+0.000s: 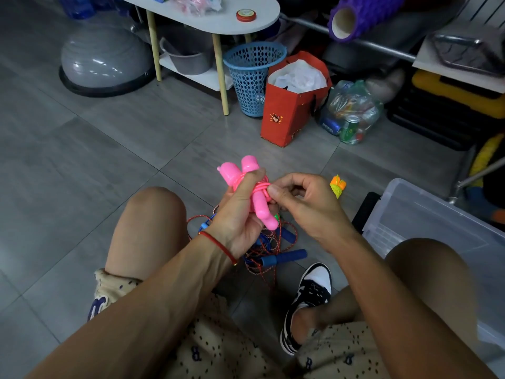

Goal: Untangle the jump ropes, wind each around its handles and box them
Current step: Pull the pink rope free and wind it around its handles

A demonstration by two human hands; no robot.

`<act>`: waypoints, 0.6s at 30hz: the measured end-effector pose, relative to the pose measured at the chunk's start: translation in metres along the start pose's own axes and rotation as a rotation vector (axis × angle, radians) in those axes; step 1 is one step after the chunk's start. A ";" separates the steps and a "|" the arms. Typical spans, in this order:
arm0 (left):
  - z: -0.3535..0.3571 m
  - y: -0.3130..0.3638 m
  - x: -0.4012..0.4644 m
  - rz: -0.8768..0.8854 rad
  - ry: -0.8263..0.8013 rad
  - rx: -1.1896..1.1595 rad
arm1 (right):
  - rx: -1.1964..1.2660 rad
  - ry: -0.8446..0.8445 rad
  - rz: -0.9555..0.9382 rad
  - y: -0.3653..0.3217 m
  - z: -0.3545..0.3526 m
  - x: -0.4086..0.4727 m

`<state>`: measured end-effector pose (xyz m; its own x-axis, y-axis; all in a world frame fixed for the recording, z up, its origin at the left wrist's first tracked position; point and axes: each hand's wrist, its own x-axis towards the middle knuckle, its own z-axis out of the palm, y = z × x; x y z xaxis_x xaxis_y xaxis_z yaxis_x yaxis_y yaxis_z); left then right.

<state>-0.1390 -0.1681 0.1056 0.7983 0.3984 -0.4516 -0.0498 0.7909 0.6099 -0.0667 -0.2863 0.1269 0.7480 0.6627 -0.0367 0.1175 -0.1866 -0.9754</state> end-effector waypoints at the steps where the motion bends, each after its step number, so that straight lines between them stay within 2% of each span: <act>1: 0.000 0.000 0.001 0.018 0.019 0.019 | -0.054 0.069 -0.031 0.001 0.003 -0.002; 3: 0.001 -0.001 0.002 0.031 0.045 0.060 | -0.156 0.186 -0.150 0.001 0.010 -0.005; 6: 0.007 0.003 -0.003 0.038 0.057 0.054 | -0.313 0.262 -0.392 -0.002 0.019 -0.011; 8: 0.009 0.006 -0.007 0.029 0.070 0.070 | -0.397 0.289 -0.475 -0.001 0.021 -0.011; 13: 0.008 0.009 -0.008 -0.054 0.050 -0.003 | -0.530 0.257 -0.615 0.005 0.023 -0.013; 18: 0.001 0.010 -0.003 -0.114 0.021 -0.093 | -0.480 0.196 -0.608 0.008 0.018 -0.009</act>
<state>-0.1412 -0.1623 0.1139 0.7891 0.3126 -0.5288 -0.0156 0.8707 0.4915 -0.0844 -0.2807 0.1156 0.5584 0.6172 0.5543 0.7769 -0.1547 -0.6103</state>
